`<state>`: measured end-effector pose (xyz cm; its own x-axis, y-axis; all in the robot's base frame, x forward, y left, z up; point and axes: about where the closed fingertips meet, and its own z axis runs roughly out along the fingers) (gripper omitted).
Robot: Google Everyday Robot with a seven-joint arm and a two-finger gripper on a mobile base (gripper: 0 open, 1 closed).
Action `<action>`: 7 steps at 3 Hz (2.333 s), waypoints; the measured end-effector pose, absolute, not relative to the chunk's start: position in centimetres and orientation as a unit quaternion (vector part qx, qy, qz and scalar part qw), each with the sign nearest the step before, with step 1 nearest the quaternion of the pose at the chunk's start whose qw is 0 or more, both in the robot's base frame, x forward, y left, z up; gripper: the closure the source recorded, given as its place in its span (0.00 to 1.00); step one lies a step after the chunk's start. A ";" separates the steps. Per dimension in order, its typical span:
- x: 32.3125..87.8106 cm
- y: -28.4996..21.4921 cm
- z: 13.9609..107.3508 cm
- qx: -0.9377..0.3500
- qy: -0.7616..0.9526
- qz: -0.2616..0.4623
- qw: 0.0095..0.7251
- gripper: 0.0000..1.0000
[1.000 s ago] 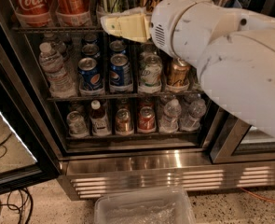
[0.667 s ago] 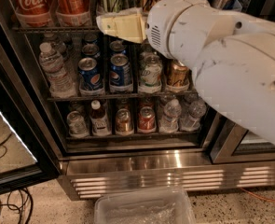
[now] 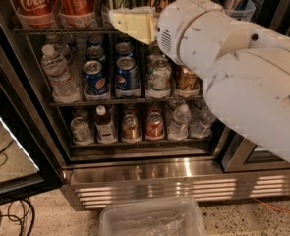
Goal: Pick orange can from top shelf of fridge
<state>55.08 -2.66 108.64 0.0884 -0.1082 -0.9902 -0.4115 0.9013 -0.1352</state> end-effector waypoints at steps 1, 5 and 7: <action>56.0 -2.7 108.9 -0.194 0.654 0.105 0.724 0.14; 58.5 -5.3 106.9 -0.181 0.655 0.031 0.733 0.19; 60.3 -0.7 108.0 -0.210 0.632 -0.003 0.746 0.23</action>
Offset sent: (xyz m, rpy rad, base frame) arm 0.0591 0.0234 -0.0066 0.0009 -0.0844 -0.0239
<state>60.29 -0.65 108.05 0.2022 -0.2695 -0.9415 -0.2612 0.9117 -0.3171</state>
